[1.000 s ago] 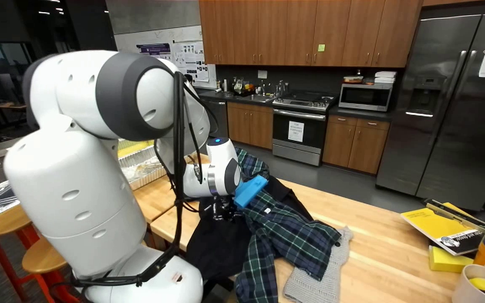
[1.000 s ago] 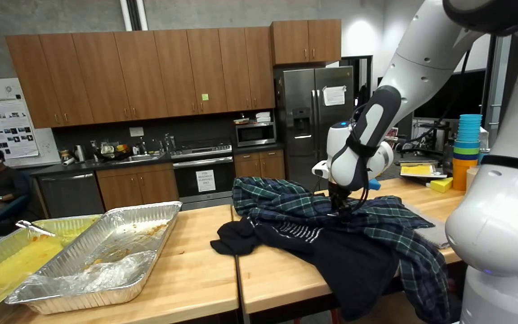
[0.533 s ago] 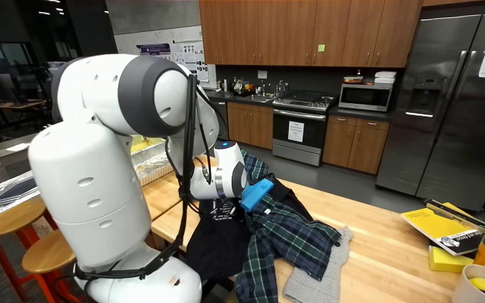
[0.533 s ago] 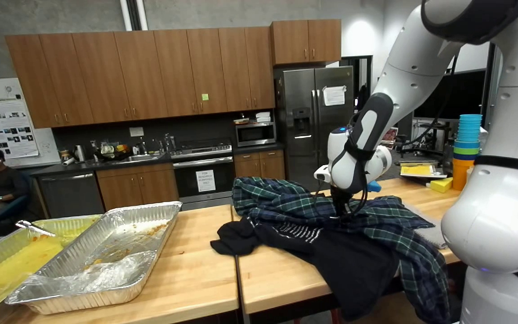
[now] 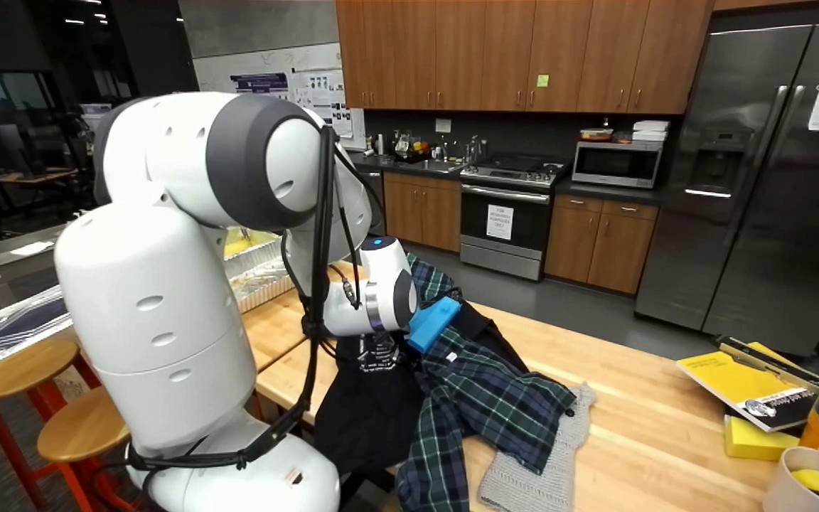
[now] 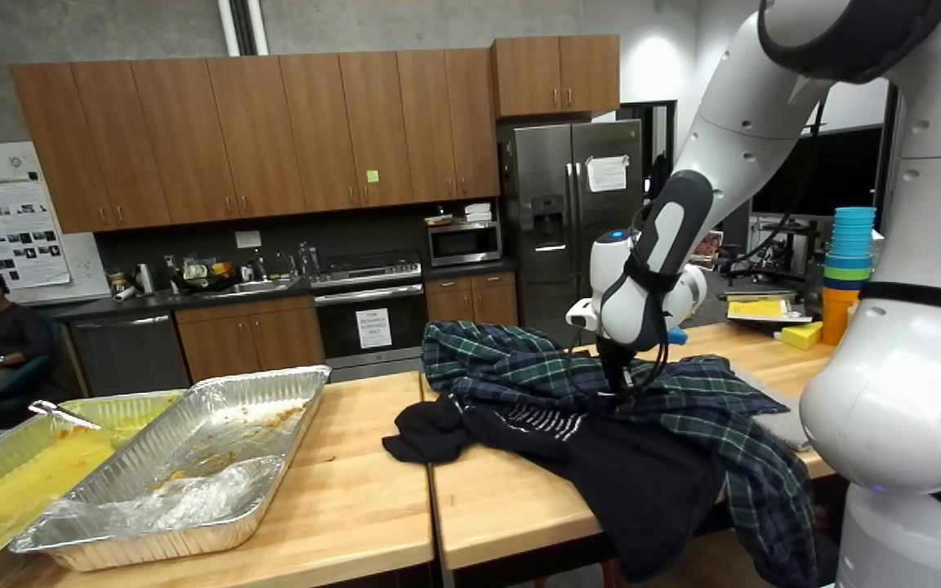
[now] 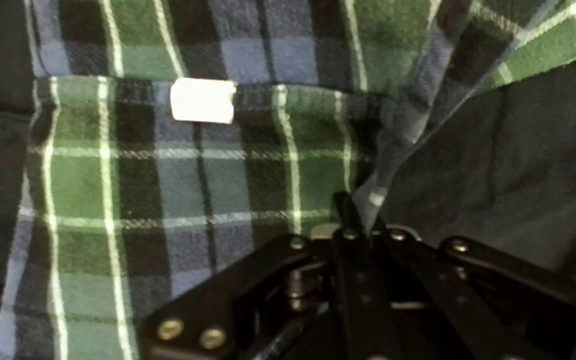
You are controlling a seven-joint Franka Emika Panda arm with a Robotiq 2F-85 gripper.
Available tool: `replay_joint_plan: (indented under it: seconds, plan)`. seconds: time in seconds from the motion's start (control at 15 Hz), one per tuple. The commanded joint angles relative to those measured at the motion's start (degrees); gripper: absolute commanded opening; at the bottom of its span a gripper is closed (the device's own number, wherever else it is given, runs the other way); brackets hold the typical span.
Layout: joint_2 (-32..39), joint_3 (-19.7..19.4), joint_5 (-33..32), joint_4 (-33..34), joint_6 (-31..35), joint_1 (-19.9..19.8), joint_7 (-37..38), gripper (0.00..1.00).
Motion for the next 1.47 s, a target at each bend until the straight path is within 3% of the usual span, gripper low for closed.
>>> replay_joint_plan:
  seconds: [0.0,0.27,0.8,1.4]
  plan:
    - [-1.4,1.4,-2.2,0.4,-0.5,-1.2,2.0,0.01]
    - [-4.9,2.9,-5.6,-0.3,-1.7,-0.7,6.4,0.01]
    - [-18.5,10.2,-13.1,-3.5,-5.5,1.6,17.6,0.01]
    - [-25.4,19.6,-19.9,-2.2,-15.1,9.7,28.8,0.01]
